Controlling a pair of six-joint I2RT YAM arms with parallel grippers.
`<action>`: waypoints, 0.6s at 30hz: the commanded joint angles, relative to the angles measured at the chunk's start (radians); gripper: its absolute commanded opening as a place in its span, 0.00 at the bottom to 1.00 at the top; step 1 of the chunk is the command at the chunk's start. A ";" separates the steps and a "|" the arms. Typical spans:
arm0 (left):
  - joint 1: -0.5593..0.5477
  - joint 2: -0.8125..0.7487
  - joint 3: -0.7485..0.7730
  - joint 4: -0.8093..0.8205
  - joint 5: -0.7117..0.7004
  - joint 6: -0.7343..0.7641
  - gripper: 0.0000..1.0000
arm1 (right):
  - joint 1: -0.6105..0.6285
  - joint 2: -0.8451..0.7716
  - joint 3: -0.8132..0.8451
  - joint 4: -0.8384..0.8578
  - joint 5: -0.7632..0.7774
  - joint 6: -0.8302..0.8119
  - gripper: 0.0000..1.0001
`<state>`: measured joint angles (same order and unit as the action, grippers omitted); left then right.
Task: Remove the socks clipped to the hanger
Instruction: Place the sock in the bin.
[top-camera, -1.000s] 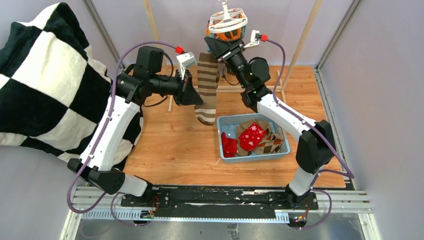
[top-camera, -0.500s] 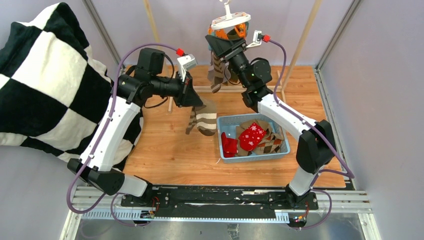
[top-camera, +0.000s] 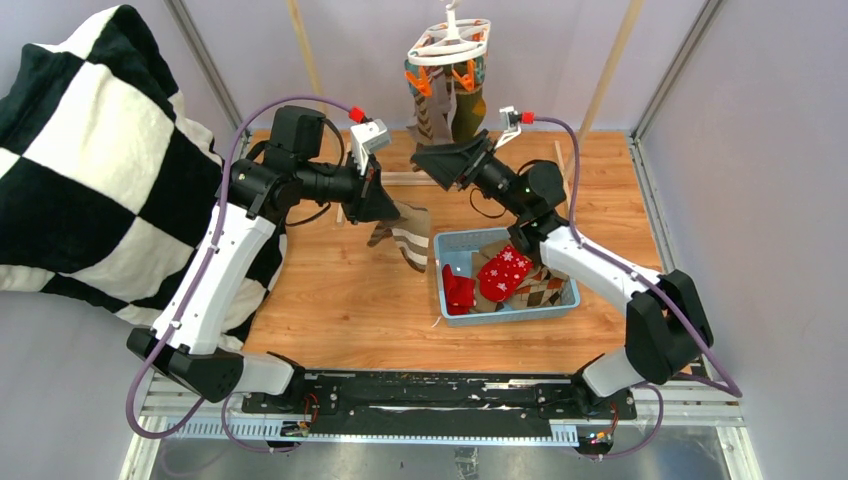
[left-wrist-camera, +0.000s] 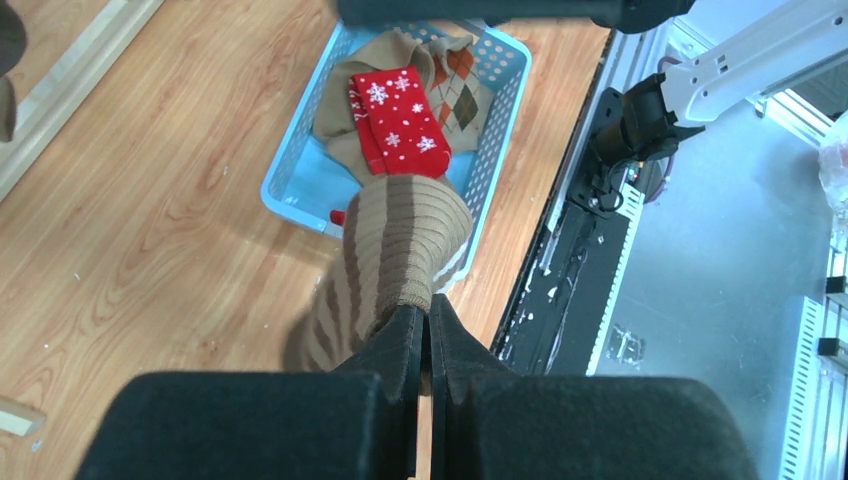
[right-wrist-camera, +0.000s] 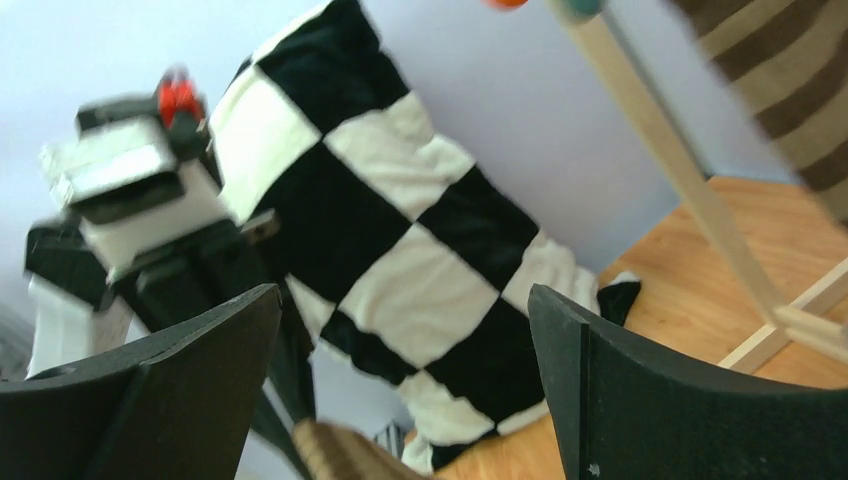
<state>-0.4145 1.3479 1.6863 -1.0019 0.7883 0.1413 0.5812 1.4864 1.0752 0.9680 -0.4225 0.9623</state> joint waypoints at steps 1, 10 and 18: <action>-0.007 -0.022 -0.001 -0.006 -0.002 0.020 0.00 | 0.011 -0.035 -0.099 0.148 -0.240 -0.043 0.99; -0.007 -0.019 0.018 -0.004 -0.011 0.023 0.00 | 0.080 -0.045 -0.274 0.370 -0.417 -0.041 0.86; -0.007 -0.016 0.022 -0.004 -0.006 0.007 0.00 | 0.110 -0.083 -0.211 0.111 -0.395 -0.215 0.32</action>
<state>-0.4145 1.3479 1.6886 -1.0019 0.7811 0.1478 0.6827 1.4487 0.8146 1.1748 -0.8024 0.8482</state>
